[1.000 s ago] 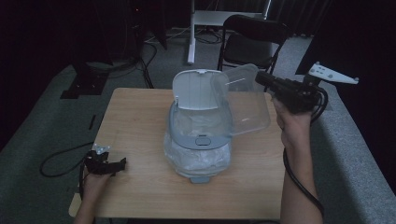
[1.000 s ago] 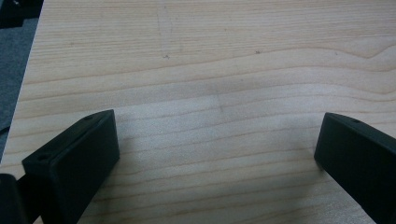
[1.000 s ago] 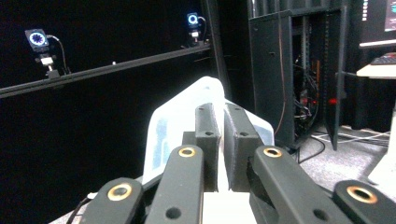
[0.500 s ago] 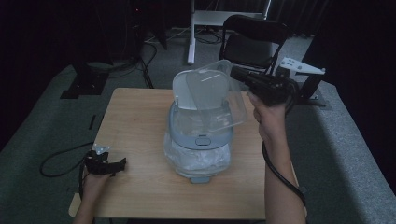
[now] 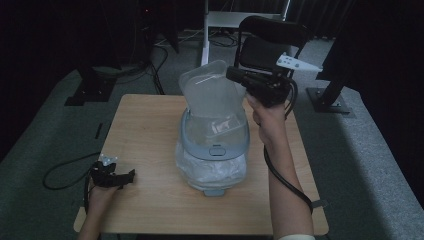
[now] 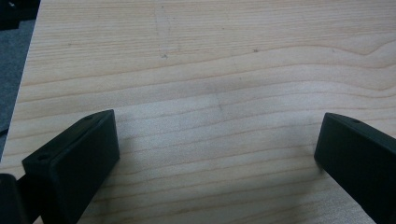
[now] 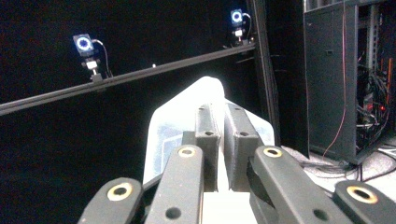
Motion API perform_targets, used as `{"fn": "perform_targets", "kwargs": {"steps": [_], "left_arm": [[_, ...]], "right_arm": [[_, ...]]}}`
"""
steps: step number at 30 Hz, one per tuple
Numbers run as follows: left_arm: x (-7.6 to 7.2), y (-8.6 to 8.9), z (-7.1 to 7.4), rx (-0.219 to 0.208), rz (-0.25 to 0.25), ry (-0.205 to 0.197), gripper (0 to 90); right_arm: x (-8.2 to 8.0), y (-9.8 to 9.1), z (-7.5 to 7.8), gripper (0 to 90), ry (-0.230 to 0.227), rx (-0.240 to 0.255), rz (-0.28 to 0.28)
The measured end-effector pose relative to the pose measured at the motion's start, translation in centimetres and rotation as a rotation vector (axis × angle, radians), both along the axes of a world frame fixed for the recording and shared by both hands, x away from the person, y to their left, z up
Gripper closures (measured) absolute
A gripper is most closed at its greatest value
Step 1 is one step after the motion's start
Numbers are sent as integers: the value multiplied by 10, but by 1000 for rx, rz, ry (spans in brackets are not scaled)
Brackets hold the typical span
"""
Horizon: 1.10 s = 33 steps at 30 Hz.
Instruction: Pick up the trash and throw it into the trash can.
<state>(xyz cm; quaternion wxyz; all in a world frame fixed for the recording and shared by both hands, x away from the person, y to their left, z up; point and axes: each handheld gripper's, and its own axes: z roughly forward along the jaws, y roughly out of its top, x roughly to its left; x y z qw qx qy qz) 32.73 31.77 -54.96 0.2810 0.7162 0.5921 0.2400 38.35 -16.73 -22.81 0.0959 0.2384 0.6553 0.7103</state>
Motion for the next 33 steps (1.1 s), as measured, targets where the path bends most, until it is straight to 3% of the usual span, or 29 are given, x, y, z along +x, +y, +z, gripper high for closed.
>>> {"fn": "perform_targets", "kwargs": {"steps": [6,10,15,16,21,23,27,29,33], "left_arm": [[0,0,0,1,-4,0,7],[0,0,0,0,-5,0,7],[0,0,0,0,-5,-1,7],[0,0,0,0,-5,-1,7],[0,0,0,-1,-6,-1,7],[-1,0,0,0,-7,-1,7],[-1,0,0,0,-6,-1,7],[-1,0,0,0,-6,-1,7],[0,0,0,0,-5,-1,7]], "right_arm": [[7,11,-6,853,-4,-1,24],[6,13,-11,849,-43,-11,20],[4,16,-16,828,-54,-33,17],[5,15,-19,717,-24,-32,33],[3,9,-23,597,2,-30,50],[0,2,-25,561,11,-42,29],[2,-8,-32,332,58,-73,-10],[2,-14,-36,279,64,-76,-40],[4,-27,-45,121,86,-76,-43]]}}
